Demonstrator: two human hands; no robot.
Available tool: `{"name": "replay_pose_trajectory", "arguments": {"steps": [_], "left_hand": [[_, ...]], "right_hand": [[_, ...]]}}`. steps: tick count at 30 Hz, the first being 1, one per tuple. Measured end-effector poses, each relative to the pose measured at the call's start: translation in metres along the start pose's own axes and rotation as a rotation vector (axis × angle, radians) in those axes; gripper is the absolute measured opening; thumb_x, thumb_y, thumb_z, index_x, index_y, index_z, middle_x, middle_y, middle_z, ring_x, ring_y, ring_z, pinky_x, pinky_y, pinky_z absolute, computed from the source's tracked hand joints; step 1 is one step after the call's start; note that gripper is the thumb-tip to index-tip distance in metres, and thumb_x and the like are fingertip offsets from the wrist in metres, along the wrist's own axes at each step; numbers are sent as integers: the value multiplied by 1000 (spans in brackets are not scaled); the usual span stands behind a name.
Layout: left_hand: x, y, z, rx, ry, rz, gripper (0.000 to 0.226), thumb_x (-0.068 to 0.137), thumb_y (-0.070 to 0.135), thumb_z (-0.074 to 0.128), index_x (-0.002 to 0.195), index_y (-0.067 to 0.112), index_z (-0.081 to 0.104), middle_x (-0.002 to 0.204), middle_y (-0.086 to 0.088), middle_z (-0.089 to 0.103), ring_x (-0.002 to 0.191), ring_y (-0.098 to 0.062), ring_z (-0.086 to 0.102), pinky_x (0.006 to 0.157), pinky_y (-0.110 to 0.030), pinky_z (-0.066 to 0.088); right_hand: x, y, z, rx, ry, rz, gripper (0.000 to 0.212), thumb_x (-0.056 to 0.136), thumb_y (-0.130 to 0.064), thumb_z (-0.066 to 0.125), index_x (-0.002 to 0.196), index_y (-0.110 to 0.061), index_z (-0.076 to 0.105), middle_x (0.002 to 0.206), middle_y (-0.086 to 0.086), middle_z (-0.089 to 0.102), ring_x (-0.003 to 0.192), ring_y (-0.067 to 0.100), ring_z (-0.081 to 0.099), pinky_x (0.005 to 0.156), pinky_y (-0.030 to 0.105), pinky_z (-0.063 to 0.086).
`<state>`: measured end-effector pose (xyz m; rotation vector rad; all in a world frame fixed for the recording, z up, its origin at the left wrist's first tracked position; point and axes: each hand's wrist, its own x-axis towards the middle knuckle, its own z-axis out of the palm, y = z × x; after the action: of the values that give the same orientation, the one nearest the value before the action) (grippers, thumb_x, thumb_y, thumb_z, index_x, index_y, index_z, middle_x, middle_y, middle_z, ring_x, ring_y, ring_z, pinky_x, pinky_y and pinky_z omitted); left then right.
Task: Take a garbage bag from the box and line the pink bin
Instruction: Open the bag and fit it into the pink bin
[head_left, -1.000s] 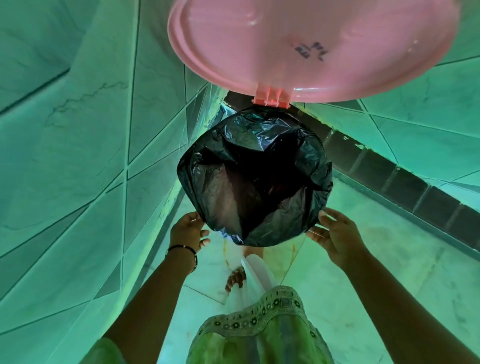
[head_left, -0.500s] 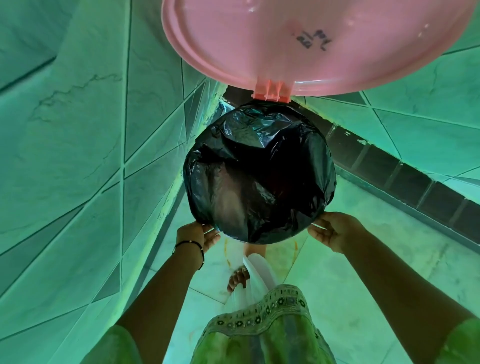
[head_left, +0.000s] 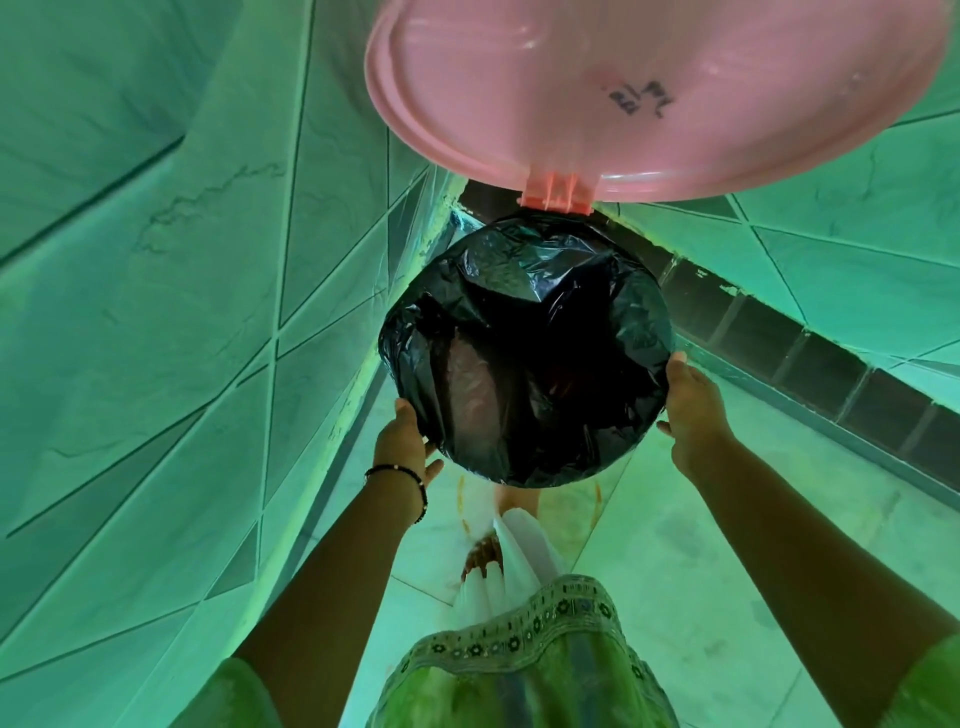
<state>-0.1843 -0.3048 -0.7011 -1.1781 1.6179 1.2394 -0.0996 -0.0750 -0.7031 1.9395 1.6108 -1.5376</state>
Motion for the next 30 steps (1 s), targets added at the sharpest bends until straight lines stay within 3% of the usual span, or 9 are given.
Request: {"name": "replay_pose_trajectory", "arguments": {"steps": [3,7,10,12,15,18,23,26,30], "left_hand": [[-8,3,-3,273,171,295,31,91,30,40,83,6,58,89,-20,55,90,-35,53,78,-44,43],[-49,23,3,419,242,776,33,92,11,48,123,1,45,129,-18,47,115,-33,52,92,-40,44],[-90,63,17,454,211,1129,52,85,4,56,133,-1,36,136,-21,38,126,-34,42,102,-28,34],[-118,94,27,440,221,1337,62,78,2,59,134,-6,33,137,-26,35,130,-36,36,110,-22,26],[-152,133,38,535,249,1587,69,77,6,60,138,-5,29,144,-27,31,137,-38,27,117,-37,21],[-158,162,48,857,232,1659,64,83,11,57,142,4,31,149,-17,34,141,-39,23,114,-56,23],[-155,165,35,894,142,1684,37,87,12,44,122,6,56,123,-19,61,119,-39,53,106,-52,40],[-150,136,10,911,47,1669,40,84,12,37,117,6,59,119,-15,63,111,-32,58,101,-46,46],[-129,86,-20,1048,-24,1686,48,79,9,37,123,14,53,126,-13,59,120,-29,51,105,-44,41]], "right_hand": [[-5,-2,-7,18,159,-103,33,96,-36,38,116,-16,54,105,-1,54,96,18,50,83,35,41],[-44,-25,-23,-100,311,-490,34,92,-24,49,125,-15,47,119,4,53,110,20,51,96,40,44],[-76,-61,-37,-213,405,-945,48,84,-16,54,130,-13,39,130,14,46,121,29,46,99,51,42],[-99,-95,-45,-246,498,-1193,53,80,-10,59,128,-11,37,132,17,42,123,30,40,101,46,40],[-124,-150,-49,-394,567,-1414,54,81,-11,60,131,-2,39,134,27,45,126,30,34,106,41,35],[-126,-188,-43,-647,410,-1481,47,85,-11,53,130,-1,47,131,23,54,120,38,49,105,46,38],[-138,-187,-40,-732,178,-1518,36,84,-8,50,118,-5,61,110,16,70,92,36,67,84,47,55],[-148,-150,-45,-797,54,-1555,41,80,-12,50,120,-7,61,114,13,68,98,33,65,86,45,54],[-147,-91,-44,-956,-65,-1474,60,73,-22,50,133,-17,51,133,8,57,120,31,55,103,52,33]]}}
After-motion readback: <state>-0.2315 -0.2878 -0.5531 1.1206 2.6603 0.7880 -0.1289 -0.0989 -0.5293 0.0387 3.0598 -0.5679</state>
